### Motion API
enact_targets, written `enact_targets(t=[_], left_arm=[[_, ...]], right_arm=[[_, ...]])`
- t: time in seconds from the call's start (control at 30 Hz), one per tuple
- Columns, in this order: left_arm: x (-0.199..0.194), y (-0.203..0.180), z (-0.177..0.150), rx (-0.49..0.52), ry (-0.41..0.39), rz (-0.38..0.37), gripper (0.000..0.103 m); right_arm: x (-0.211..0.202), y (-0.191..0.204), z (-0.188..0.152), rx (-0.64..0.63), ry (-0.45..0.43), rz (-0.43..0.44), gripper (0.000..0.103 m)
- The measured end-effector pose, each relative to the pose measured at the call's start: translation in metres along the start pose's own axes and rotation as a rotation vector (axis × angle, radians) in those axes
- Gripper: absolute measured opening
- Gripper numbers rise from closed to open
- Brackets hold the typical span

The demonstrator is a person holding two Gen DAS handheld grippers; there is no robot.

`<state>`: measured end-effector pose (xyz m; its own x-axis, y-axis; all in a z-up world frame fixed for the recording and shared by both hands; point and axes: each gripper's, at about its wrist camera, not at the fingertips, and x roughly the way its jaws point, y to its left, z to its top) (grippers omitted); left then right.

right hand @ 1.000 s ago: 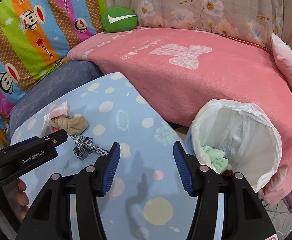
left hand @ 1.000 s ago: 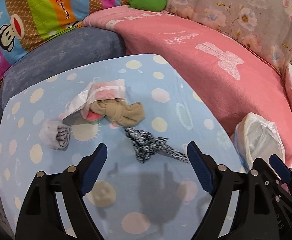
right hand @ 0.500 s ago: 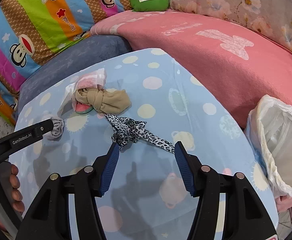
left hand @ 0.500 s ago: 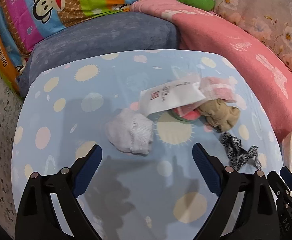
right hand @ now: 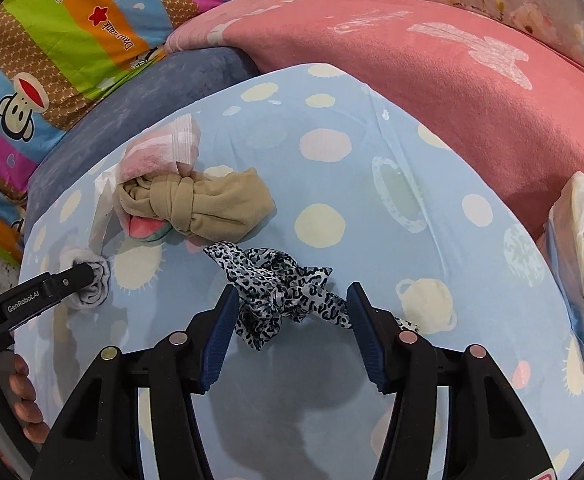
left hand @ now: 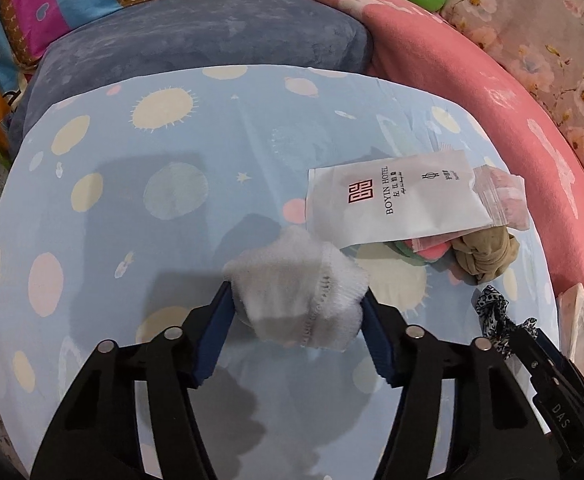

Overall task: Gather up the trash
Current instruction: 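Grasp the white sock with the left tool while the right tool grasps the leopard-print scrunchie, then carry the sock and leopard scrunchie over the bin and open both tools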

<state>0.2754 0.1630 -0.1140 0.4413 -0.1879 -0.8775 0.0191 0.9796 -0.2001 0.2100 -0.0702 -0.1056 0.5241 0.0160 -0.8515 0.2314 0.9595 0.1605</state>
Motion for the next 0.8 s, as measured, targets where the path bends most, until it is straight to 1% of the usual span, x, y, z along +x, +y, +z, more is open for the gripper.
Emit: enact_targets(t=[0.03,0.1,0.13,0.17,0.2,0.3,0.43,0.57,0.8], left_arm=[[0.000,-0.001,0.000,0.003,0.001,-0.004,0.048],[-0.001,-0.002,-0.001,0.011,-0.002,-0.005,0.044],[-0.002,-0.004,-0.002,0.017,-0.003,-0.003,0.041],[-0.002,-0.005,-0.003,0.022,-0.003,0.001,0.039],[-0.004,-0.006,-0.004,0.024,-0.004,0.000,0.039],[-0.011,-0.010,-0.008,0.022,0.004,-0.013,0.037],[-0.024,-0.020,-0.016,0.040,-0.011,-0.018,0.036],[-0.042,-0.034,-0.021,0.052,-0.027,-0.042,0.036],[-0.080,-0.074,-0.032,0.117,-0.077,-0.081,0.036]], right_arm=[[0.002,0.000,-0.001,0.000,0.006,0.002,0.044],[0.006,0.000,-0.002,0.002,0.015,0.001,0.035],[0.007,-0.001,-0.002,0.006,0.021,0.002,0.026],[0.009,-0.001,-0.003,0.010,0.029,0.006,0.021],[0.010,-0.002,-0.004,0.013,0.034,0.007,0.019],[0.006,-0.002,-0.007,0.016,0.034,0.009,0.018],[-0.010,-0.003,-0.010,0.017,0.013,0.026,0.017],[-0.034,-0.004,-0.011,0.018,-0.025,0.041,0.017],[-0.085,-0.009,-0.009,0.013,-0.109,0.065,0.017]])
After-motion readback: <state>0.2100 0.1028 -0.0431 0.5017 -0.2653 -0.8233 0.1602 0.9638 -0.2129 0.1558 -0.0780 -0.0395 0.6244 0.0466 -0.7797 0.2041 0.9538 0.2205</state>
